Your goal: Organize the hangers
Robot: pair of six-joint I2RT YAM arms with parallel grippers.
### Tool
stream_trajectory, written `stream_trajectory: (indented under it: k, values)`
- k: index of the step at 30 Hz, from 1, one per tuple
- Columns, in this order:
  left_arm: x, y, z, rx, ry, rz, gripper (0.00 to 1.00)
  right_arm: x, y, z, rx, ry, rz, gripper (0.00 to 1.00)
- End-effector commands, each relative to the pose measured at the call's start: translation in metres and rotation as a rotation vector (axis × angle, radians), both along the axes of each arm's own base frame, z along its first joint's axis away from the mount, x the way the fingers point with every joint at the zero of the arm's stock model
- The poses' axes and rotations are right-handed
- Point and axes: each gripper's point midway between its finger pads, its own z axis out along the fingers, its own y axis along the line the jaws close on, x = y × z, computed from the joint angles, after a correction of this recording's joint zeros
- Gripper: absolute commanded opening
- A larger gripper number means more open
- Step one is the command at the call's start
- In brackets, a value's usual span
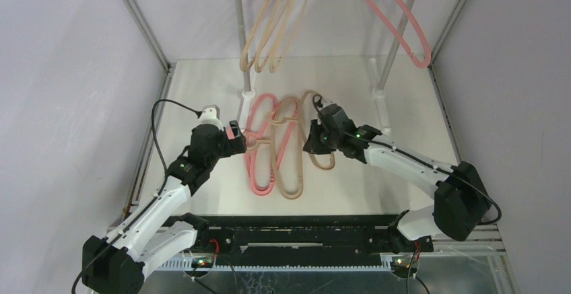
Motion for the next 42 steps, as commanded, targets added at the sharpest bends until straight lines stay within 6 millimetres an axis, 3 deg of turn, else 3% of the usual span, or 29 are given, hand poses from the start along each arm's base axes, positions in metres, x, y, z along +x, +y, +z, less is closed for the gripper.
stream_trajectory:
  k: [1, 6, 9, 13, 20, 33, 42]
  values:
    - [0.005, -0.005, 0.013, -0.031, -0.04, -0.001, 1.0, -0.006, -0.01, 0.003, 0.078, 0.035, 0.027, 0.24]
    - [0.004, -0.004, 0.013, -0.032, -0.042, 0.001, 0.99, -0.01, -0.017, 0.001, 0.082, 0.037, 0.0, 0.22]
    - [0.003, -0.003, 0.013, -0.032, -0.046, 0.004, 0.99, -0.004, -0.026, 0.018, 0.115, -0.01, -0.046, 0.17]
    - [0.003, -0.003, 0.014, -0.033, -0.045, 0.003, 1.0, 0.007, -0.041, 0.049, 0.2, -0.07, -0.088, 0.0]
    - [0.001, -0.002, 0.016, -0.035, -0.054, 0.004, 0.99, 0.013, -0.059, 0.085, 0.317, -0.113, -0.119, 0.0]
    - [0.001, -0.005, 0.019, -0.045, -0.06, -0.005, 0.99, 0.032, -0.085, 0.195, 0.638, -0.351, -0.269, 0.0]
    - [-0.001, -0.003, 0.021, -0.042, -0.069, -0.003, 0.99, 0.057, -0.075, 0.264, 0.796, -0.486, -0.253, 0.0]
